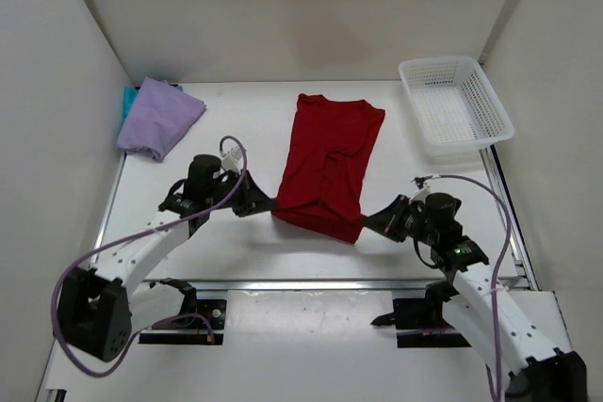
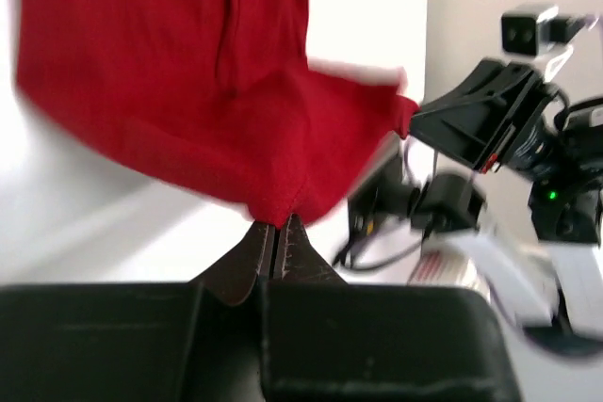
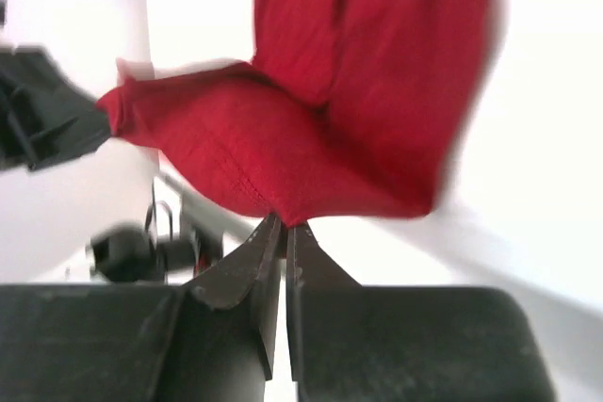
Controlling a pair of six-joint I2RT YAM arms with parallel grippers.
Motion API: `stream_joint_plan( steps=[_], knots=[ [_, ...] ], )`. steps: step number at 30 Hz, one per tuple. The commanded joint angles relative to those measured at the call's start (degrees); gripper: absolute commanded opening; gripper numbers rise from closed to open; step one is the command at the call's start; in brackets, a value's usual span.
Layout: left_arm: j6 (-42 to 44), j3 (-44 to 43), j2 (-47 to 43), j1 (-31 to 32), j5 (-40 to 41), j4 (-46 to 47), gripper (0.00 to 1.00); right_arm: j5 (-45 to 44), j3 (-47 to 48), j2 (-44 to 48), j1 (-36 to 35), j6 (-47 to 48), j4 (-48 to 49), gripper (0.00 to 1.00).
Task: Fold and stack the t-shirts
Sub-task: Grab the bottom of the folded rectangular tshirt with both arms, then fold the folded rectangular tshirt in 1/3 of the way
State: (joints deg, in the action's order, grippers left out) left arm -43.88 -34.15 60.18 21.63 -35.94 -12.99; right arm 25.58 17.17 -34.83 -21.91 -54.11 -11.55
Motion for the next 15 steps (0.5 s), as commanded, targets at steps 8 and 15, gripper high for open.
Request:
stream_joint_plan(
  steps=[8,15],
  knots=[
    [-3.2,-16.5,22.6,-1.8,9.1,14.6,0.0,7.7,12.0,-22.4,15.7,14.3,14.4,0.0],
    [-3.2,-30.2,39.4,-2.1,9.8,13.5,0.0,8.4,20.2,-40.2,19.4,15.0,21.7,0.0]
  ],
)
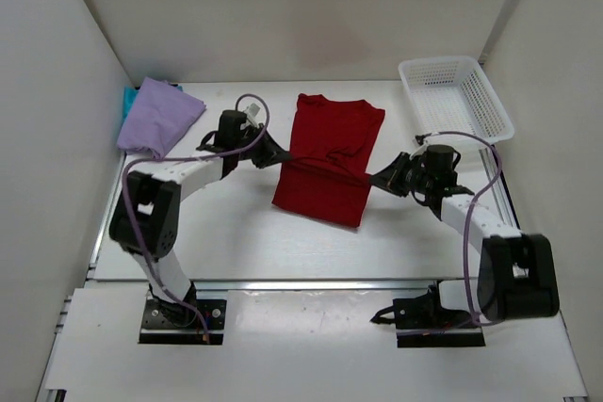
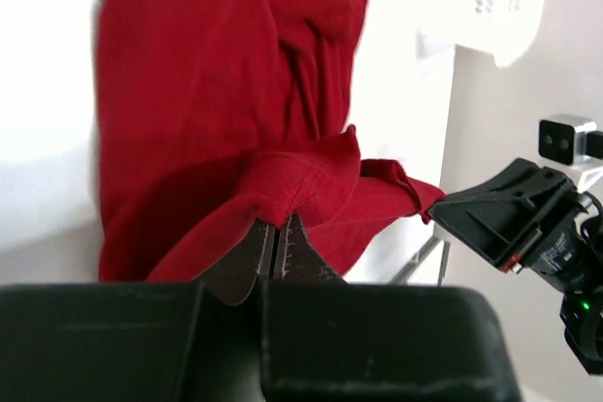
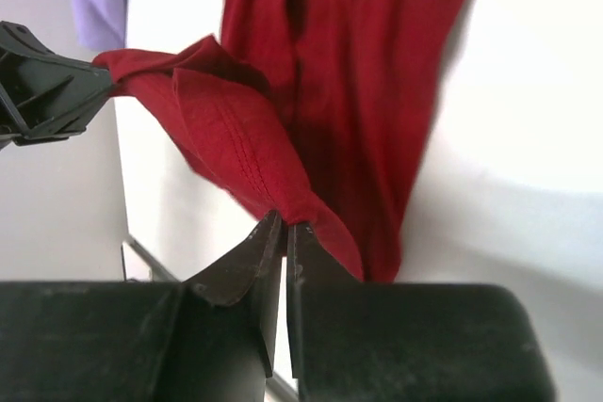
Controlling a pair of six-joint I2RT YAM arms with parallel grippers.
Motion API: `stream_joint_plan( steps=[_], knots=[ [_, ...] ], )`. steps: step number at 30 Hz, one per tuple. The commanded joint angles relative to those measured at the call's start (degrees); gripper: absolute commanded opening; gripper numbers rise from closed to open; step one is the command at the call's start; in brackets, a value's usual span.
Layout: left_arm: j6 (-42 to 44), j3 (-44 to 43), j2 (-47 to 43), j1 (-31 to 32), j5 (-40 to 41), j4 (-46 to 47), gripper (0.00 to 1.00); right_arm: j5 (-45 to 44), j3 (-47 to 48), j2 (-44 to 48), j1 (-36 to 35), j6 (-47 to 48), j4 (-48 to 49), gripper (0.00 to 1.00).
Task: Fold and stack the t-shirts
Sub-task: Fold the folded rectangular tshirt in 1/3 of the way
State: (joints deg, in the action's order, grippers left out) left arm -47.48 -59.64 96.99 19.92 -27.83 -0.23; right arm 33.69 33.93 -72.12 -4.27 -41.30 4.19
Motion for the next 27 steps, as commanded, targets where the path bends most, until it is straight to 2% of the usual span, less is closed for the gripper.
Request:
stream_joint_plan(
  steps=[1,8,10,12,13,14,15,17,18,19,21,22,23,26,27],
  knots=[
    [0.0,-6.6,5.3,-0.6,1.5,0.2,0.0,0.9,5.2,-5.5,2.1,2.4,6.3,0.0],
    [-0.2,-19.4,17.6,-1.2,2.9,-2.0,0.0,2.0,16.1,-20.2,4.2,4.1,7.0,0.0],
    [-0.4,-22.1,20.7,-1.5,3.3,-1.9,0.05,2.0,19.4,-24.0,4.2,4.7,5.3,0.0],
    [-1.0,-24.2,23.1,-1.6,1.7,-1.9,0.18,1.4,22.3,-27.5,4.2,4.9,4.3,0.0],
    [-1.6,-24.9,24.2,-1.8,1.6,-1.4,0.2,1.0,22.8,-28.2,4.2,5.2,4.5,0.01],
    [-2.9,-25.1,24.2,-2.3,0.8,-0.6,0.27,0.2,23.7,-29.5,4.2,5.0,4.5,0.01],
    [-3.4,-23.6,23.0,-2.4,0.7,3.1,0.35,0.1,24.0,-29.8,3.9,4.7,4.9,0.03],
    [-4.9,-22.0,21.2,-3.0,2.1,6.1,0.46,0.6,26.2,-30.6,4.2,4.4,4.8,0.12],
    [-5.1,-21.1,19.4,-3.6,2.4,6.8,0.58,0.2,28.3,-31.0,4.2,4.2,2.9,0.16],
    [-5.3,-20.4,17.8,-4.4,2.5,7.5,0.63,0.3,29.3,-31.4,4.2,5.3,1.4,0.24],
    [-6.1,-18.7,14.9,-4.9,2.2,8.2,0.65,-0.4,30.1,-29.7,4.2,6.2,-0.7,0.39],
    [-6.5,-16.8,12.3,-5.0,2.0,9.0,0.63,-2.3,30.1,-27.8,4.1,6.7,-1.6,0.43],
    [-6.7,-12.9,9.3,-4.2,2.0,11.2,0.58,-4.1,29.5,-25.5,4.0,7.5,-2.8,0.49],
    [-5.3,-5.3,3.8,0.1,2.3,11.9,0.49,-7.5,22.4,-17.5,2.3,8.2,-0.8,0.52],
    [-4.7,-1.7,1.9,2.3,3.5,13.0,0.48,-8.1,18.8,-15.1,1.0,8.3,0.4,0.48]
  ],
)
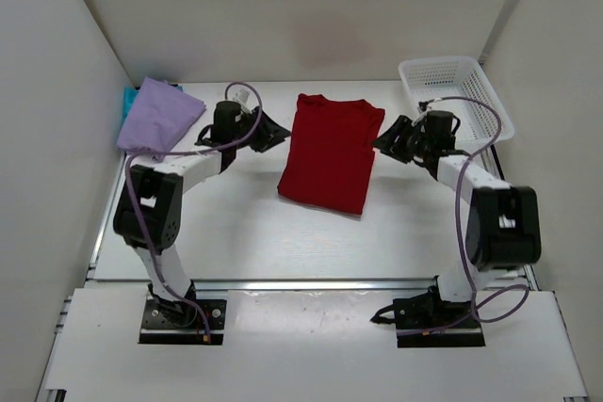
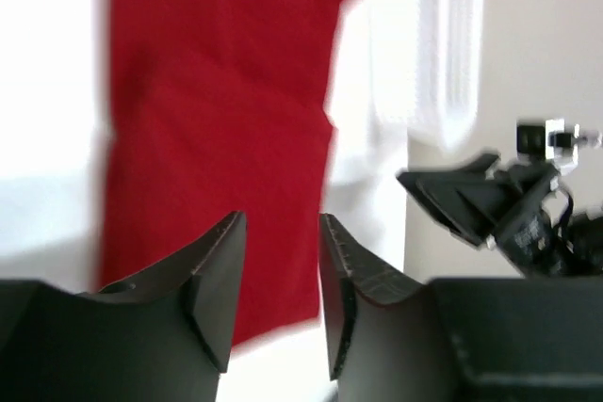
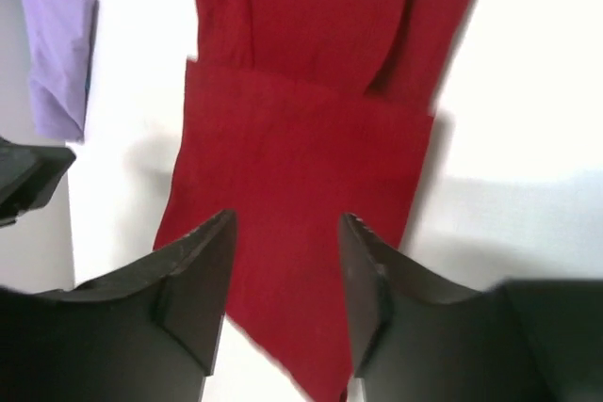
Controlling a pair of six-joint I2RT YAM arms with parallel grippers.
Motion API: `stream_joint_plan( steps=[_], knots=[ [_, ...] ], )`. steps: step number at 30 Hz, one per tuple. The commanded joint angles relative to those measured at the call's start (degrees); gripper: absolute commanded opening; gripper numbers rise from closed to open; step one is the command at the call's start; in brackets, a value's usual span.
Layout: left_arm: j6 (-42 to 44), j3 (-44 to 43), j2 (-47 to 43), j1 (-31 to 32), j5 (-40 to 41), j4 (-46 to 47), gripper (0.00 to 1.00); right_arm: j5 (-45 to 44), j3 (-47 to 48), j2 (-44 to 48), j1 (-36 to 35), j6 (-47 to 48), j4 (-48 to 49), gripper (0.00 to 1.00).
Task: Fold and stack the t-shirts
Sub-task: Fold the folded rectangular tshirt in 1/3 of the way
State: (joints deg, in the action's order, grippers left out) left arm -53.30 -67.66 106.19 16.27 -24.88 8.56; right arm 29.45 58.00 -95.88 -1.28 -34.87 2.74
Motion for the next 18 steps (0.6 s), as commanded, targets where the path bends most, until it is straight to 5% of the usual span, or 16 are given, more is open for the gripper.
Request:
stream_joint_plan(
  steps=[1,3,8,18],
  knots=[
    [1.5,7.8,-7.5,6.5,0.8,4.7,0.46,-4.9,-9.4,9.9,-2.8,1.6,2.3,0.44],
    [2.0,11.5,-6.1,8.9,0.8,6.3,0.45,-3.1,-14.8,12.7,-6.9,0.9,6.6,0.24],
    [4.0,12.5,2.6,6.9,-0.9,3.6,0.39,-4.1,-17.7,6.7,-13.1,2.0,6.6,0.06],
    [1.0,42.5,-14.7,5.8,-1.9,16.5,0.39,-4.9,-31.0,9.9,-14.0,1.8,9.1,0.0]
  ],
)
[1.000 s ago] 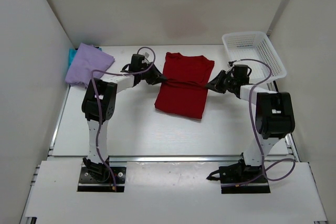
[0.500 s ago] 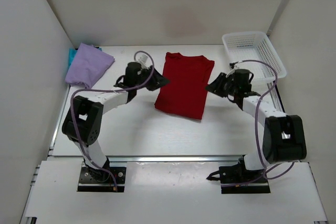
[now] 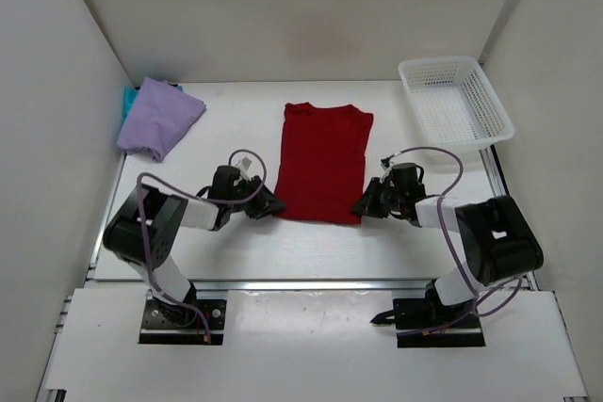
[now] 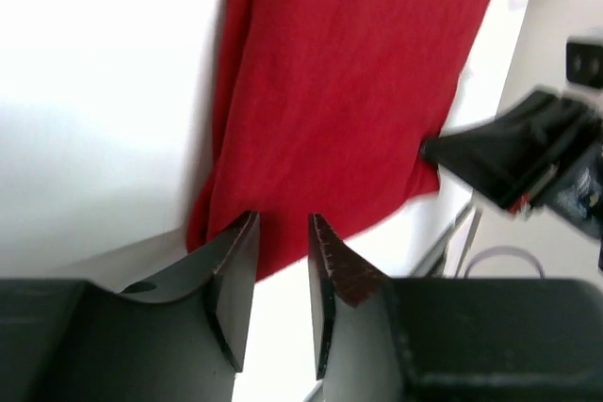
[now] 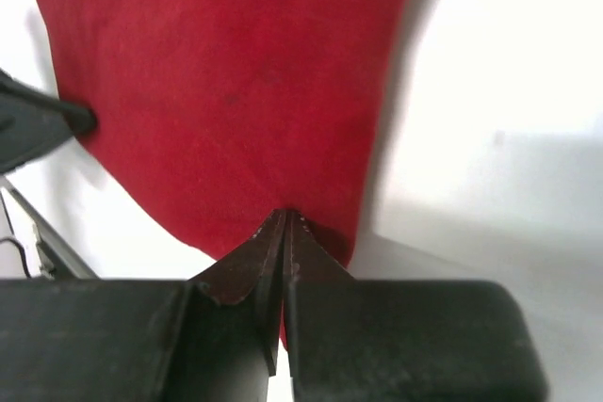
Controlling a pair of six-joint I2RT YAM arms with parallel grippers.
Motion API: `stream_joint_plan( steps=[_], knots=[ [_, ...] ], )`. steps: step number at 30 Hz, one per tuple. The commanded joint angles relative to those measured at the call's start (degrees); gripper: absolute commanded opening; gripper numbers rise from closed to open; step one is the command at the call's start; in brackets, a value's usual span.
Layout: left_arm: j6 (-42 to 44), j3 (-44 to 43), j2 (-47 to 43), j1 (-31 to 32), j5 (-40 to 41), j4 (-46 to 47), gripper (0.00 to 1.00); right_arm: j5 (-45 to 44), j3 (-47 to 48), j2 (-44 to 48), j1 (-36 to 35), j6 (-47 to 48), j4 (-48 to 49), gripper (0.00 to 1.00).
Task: Fold and stack the t-shirts
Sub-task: Fold the folded rectangular tshirt in 1/3 of the way, then grab one side of the 2/3 rectangular tshirt with both arms
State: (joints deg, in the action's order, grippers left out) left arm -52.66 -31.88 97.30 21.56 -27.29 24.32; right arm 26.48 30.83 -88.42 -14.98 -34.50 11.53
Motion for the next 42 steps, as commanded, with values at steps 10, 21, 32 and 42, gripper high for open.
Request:
stream_joint_plan(
  steps=[10,21,32,42],
  knots=[
    [7.5,8.7,-29.7,1.1,8.6,-16.7,0.61,-3.1,-9.1,23.1,-0.8,2.3,-7.0,0.43],
    [10.3,8.9,-18.0,4.6,7.7,-15.7,0.67,-1.0,-15.4,19.5,1.0,1.1,-1.8,0.51],
    [7.3,8.3,-14.5,5.6,7.7,-11.6,0.14,3.1,-12.7,12.3,0.6,-0.9,4.0,0.06],
    [11.5,14.4,-37.0,5.0,6.9,-31.8,0.0,-5.7,-20.4,37.6,-11.1,-6.2,-13.4,0.0]
  ],
)
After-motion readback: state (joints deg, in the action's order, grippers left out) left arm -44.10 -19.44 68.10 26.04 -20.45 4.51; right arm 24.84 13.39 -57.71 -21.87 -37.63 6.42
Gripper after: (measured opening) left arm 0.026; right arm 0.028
